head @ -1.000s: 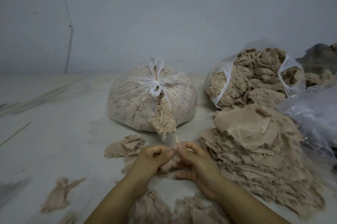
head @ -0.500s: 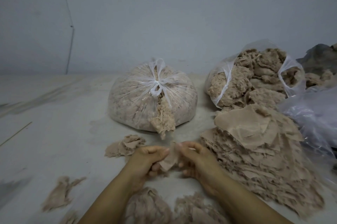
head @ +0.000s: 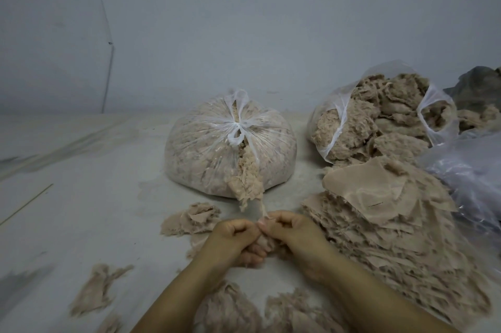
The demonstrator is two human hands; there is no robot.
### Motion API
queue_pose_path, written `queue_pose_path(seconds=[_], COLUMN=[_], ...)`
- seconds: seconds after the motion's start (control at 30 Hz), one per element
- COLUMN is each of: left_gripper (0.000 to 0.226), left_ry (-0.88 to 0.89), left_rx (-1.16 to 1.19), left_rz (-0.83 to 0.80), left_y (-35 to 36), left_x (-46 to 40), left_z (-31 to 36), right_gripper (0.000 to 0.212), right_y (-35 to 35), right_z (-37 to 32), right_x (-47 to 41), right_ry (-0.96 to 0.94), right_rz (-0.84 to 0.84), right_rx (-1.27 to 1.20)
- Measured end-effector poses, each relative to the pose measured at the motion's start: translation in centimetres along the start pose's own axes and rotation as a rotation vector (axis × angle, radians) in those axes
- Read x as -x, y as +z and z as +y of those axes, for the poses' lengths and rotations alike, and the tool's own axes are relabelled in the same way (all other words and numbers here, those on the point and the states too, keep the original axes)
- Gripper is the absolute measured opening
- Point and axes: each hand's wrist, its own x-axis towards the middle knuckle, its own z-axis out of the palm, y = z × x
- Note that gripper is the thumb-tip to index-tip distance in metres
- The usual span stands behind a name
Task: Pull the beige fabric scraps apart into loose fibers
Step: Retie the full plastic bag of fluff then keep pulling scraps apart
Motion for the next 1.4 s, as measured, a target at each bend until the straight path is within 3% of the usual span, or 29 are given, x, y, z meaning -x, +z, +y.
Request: queue_pose_path(seconds=[0.23, 0.3, 0.4, 0.47, 0.53, 0.6, 0.77, 0.93, 1.07, 1.27, 1.4], left_gripper=[0.018, 0.018, 0.017, 0.017, 0.016, 0.017, 0.020, 0.023, 0.023, 0.020, 0.026], left_ry=[-0.006, 0.002, 0.010, 0.013, 0.019, 0.030, 0.039, 0.036, 0.068, 0.132, 0.084], left_rx=[0.029, 0.075, 0.089, 0.063, 0.059, 0.055, -0.024, -0.090, -0.059, -0.024, 0.026], left_rz=[0.092, 0.116, 0.107, 0.084, 0.059, 0.061, 0.040, -0.019, 0.037, 0.037, 0.032], left_y=[-1.0, -1.3, -1.5, -1.2, -1.0, -0.9, -1.0, -0.5, -1.1, -1.1, -1.2], left_x=[0.0, -0.1, -0.3, -0.2, -0.1, -0.1, -0.2, -0.1, -0.2, -0.4, -0.7], left_z=[0.5, 0.5, 0.3, 0.2, 0.1, 0.1, 0.0, -0.1, 0.2, -0.1, -0.3], right_gripper=[0.021, 0.019, 0.008, 0.017, 0.027, 0.020, 0.006, 0.019, 0.021, 0.035, 0.026], right_y=[-1.6, -2.5, -2.2, -1.5, -0.9, -0.4, -0.6, -0.3, -1.5, -0.8, -0.8], right_z=[-1.1, -1.0, -0.6, -0.2, 0.2, 0.4, 0.4, 1.1, 1.3, 1.2, 1.0], right_x=[-2.3, -2.2, -1.3, -0.9, -1.0, -1.0, -0.8, -0.8, -1.4, -0.2, -0.4], right_ry=[0.059, 0.117, 0.224, 0.243, 0.223, 0.204, 0.057, -0.030, 0.008, 0.170, 0.136], right_rz=[0.263, 0.230, 0.027, -0.088, -0.067, -0.005, -0.037, 0.098, 0.293, -0.036, 0.013], right_rx=[-0.329, -0.217, -0.130, -0.145, -0.103, -0.081, 0.003, -0.064, -0.130, -0.180, -0.235])
